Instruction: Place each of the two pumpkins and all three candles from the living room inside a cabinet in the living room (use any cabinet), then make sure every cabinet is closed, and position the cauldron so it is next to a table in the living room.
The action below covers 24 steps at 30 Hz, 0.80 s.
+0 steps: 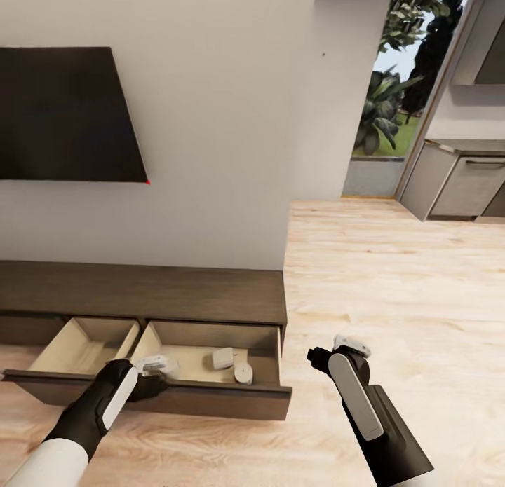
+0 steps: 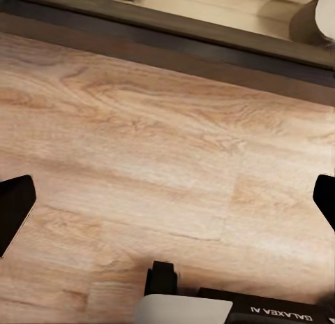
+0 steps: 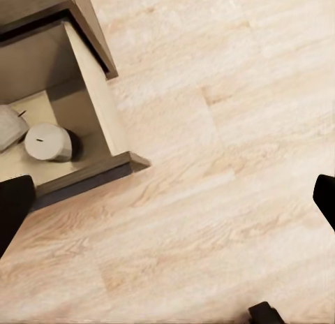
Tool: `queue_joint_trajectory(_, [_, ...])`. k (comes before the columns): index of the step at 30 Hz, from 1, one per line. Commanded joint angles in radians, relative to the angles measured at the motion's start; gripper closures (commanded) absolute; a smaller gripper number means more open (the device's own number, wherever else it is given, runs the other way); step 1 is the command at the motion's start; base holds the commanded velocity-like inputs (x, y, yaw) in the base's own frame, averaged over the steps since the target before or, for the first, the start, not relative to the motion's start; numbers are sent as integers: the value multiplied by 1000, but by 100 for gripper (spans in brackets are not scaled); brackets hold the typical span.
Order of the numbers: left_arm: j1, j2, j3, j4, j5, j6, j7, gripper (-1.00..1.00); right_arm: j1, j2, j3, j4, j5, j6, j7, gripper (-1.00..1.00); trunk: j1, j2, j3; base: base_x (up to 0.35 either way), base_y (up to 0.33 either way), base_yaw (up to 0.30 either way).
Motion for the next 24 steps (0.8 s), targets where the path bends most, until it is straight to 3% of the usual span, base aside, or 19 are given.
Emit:
queue_joint_trajectory(1, [-1, 2, -5, -1, 10, 2, 9, -100, -1, 0, 1, -1, -9, 4, -10, -100, 0, -1, -1, -155, 293, 0])
queue_joint_trajectory(16, [-1, 1, -5, -1, 9, 3, 9, -100, -1, 1, -1, 0, -9, 4, -10, -100, 0, -1, -1, -205, 258, 0])
queue_joint_trajectory(24, [-1, 0, -6, 0, 7, 2, 9, -100, -1, 1, 1, -1, -9, 4, -10, -100, 0, -1, -1, -186, 60, 0])
